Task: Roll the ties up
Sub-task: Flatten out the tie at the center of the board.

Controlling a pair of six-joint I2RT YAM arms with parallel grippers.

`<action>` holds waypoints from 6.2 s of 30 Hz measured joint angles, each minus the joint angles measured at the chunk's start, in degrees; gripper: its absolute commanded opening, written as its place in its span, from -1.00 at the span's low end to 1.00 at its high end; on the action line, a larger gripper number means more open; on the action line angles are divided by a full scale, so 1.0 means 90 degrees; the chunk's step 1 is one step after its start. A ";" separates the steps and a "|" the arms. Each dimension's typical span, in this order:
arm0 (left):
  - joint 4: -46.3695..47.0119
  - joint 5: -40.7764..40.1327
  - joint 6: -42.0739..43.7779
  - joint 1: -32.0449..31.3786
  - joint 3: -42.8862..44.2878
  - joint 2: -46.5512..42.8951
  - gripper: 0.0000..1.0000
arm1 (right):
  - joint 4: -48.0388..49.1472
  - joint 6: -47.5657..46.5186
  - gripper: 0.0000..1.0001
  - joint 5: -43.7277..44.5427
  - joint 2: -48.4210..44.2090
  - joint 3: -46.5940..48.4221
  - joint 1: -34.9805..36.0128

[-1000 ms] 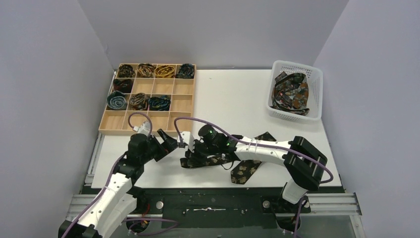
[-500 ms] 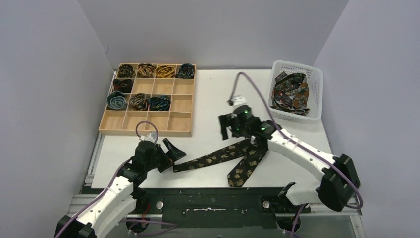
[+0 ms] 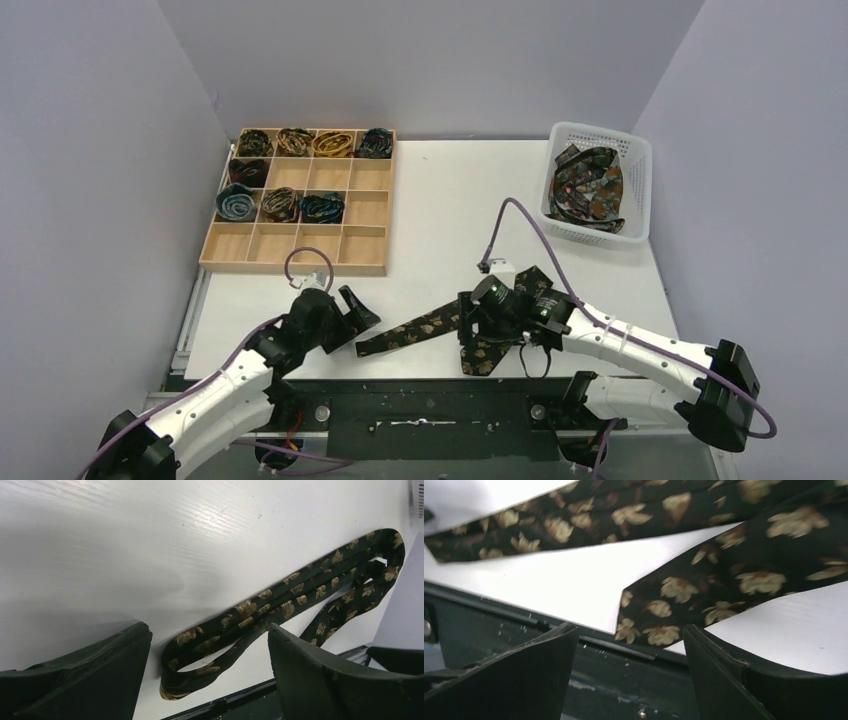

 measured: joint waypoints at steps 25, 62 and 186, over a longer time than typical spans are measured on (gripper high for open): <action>-0.1370 -0.0257 -0.0090 0.0002 0.0262 -0.1188 0.70 | 0.0265 0.0401 -0.41 0.0845 0.2368 -0.0029 0.2232; 0.0935 0.0840 0.0576 -0.0090 0.0073 0.0738 0.73 | 0.0311 -0.2538 -1.00 -0.1608 0.0500 0.0794 -0.8017; -0.3036 -0.2023 0.0134 -0.0197 0.1440 -0.2137 -0.82 | -0.0022 -1.0962 -1.00 -0.5428 0.4209 0.1797 -0.2540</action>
